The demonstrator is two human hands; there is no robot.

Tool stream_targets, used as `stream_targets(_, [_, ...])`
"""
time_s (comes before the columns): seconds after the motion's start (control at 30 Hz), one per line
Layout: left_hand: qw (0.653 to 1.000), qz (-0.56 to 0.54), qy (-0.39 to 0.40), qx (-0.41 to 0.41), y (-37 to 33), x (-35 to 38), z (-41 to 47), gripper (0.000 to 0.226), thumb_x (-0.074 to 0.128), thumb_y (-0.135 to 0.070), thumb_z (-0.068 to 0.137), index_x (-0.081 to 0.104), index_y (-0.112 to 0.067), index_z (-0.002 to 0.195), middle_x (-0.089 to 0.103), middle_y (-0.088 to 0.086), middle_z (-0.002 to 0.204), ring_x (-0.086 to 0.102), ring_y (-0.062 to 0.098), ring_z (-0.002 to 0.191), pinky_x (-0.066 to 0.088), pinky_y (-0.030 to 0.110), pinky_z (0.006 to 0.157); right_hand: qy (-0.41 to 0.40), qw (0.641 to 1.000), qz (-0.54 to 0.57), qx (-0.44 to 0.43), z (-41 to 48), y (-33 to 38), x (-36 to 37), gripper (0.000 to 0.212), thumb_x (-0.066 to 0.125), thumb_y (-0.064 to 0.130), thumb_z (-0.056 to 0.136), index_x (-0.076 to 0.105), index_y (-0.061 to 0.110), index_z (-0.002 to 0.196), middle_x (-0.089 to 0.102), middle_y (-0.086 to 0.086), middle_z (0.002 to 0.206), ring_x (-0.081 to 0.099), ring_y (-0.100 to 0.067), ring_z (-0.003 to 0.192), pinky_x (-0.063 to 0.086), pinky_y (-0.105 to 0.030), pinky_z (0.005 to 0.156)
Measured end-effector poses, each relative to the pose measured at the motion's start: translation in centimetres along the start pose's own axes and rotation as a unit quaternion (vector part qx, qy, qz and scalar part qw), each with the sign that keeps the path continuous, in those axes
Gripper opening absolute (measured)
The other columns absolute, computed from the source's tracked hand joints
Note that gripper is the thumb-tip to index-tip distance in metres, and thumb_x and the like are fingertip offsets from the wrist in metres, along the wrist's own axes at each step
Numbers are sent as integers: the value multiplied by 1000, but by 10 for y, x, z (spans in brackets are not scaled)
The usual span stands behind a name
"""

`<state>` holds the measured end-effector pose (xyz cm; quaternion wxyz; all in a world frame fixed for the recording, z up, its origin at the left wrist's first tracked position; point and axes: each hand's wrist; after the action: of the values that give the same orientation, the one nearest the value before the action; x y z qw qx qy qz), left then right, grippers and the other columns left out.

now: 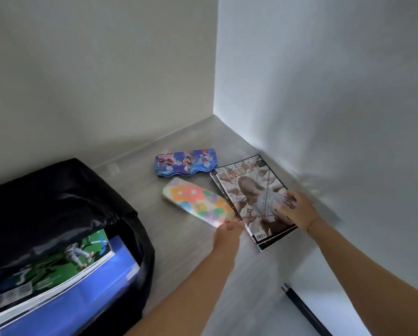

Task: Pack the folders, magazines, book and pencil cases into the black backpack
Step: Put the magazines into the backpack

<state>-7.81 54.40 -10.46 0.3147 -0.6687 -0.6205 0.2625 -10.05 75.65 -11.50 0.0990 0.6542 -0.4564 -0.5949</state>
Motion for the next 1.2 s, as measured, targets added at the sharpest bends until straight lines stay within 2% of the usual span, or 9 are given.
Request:
stream_targets(0.1, [998,-52,4,-34,-1,31,22,30,62,-23,88,62,-6,112,57,3,84,50,18,79,38,27,72,12,1000,-17,-6,12,-7,-5,43,69,18,72,60,14,113,63,-10,114,59,-27,106,47,-41,95])
stream_targets(0.3, [978,-173,4,-120,-5,56,58,76,79,-24,72,41,-7,136,55,18,131,54,36,119,42,49,103,29,999,4,-12,24,-15,-3,58,72,20,71,54,18,126,55,-12,124,51,-32,117,43,-49,101])
stream_targets(0.43, [987,-141,-53,-61,4,57,61,62,80,-13,71,47,-10,123,63,14,116,61,33,106,47,51,97,38,998,50,-17,29,-21,-4,48,75,19,73,60,18,119,61,-14,119,60,-26,108,48,-46,98])
stream_targets(0.57, [992,-117,-31,31,1,55,42,32,75,-6,74,56,-27,89,72,3,94,68,25,93,53,44,89,75,969,236,11,25,-18,-10,17,64,10,86,68,21,98,69,-21,107,70,-11,79,59,-28,70])
stream_targets(0.73, [982,-65,91,154,-21,23,2,34,72,-1,77,63,-24,100,75,1,94,71,15,86,57,29,75,161,910,380,44,12,11,-32,37,61,24,87,58,2,117,70,-11,106,67,-25,95,53,-42,90])
stream_targets(0.83, [973,-52,115,192,-42,-22,-12,31,70,6,76,66,-13,101,71,4,73,67,19,66,55,25,61,165,900,403,-15,-9,38,-41,8,60,9,83,68,9,80,69,0,70,66,-11,67,55,-20,61])
stream_targets(0.9, [974,-32,105,197,-56,-52,-20,33,71,5,74,70,-15,100,70,4,66,65,18,58,54,26,55,173,891,414,-70,-26,58,-33,17,62,6,77,72,15,67,69,6,61,65,-5,62,52,-14,55])
stream_targets(1.03, [978,-39,-5,203,-69,-100,-24,20,82,-4,64,71,-17,74,73,-4,64,70,10,59,55,21,52,172,909,348,-154,-55,85,11,10,63,-1,80,69,7,81,72,7,68,67,-4,67,53,-15,64])
stream_targets(1.2, [981,-54,-20,183,-52,-138,-31,19,80,4,63,68,-10,70,72,4,66,69,17,62,56,23,53,216,878,405,-138,-75,90,54,19,59,-13,79,63,-1,94,76,2,78,71,-10,77,54,-19,67])
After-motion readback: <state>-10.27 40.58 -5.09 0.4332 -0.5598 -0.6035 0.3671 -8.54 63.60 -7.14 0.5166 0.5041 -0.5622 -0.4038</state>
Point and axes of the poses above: each hand's wrist, its own z-axis towards the middle knuckle, its own x-axis out of the palm, y = z × x
